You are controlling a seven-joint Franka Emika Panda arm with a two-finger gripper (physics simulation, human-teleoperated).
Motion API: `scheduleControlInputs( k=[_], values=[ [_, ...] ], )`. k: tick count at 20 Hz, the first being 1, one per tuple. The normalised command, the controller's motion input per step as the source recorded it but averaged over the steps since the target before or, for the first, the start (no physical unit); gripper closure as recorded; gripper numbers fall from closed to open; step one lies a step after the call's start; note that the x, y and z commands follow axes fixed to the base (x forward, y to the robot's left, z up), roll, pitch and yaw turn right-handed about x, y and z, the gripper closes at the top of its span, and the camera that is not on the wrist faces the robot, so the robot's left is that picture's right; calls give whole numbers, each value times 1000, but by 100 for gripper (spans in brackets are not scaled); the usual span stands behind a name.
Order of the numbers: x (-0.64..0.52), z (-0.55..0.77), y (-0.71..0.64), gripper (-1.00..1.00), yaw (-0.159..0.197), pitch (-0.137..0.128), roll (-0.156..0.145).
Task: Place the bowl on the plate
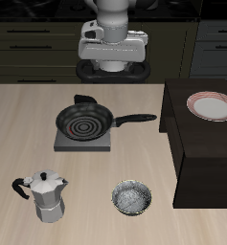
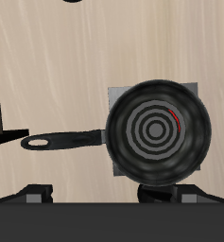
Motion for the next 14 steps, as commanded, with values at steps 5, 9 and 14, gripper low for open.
scheduleControlInputs(
  k=[5,9,14],
  values=[
    [416,35,31,-100,-18,12,-15],
    [416,1,34,-100,-11,23,-6],
    [468,-72,63,-100,-17,46,2]
  ],
)
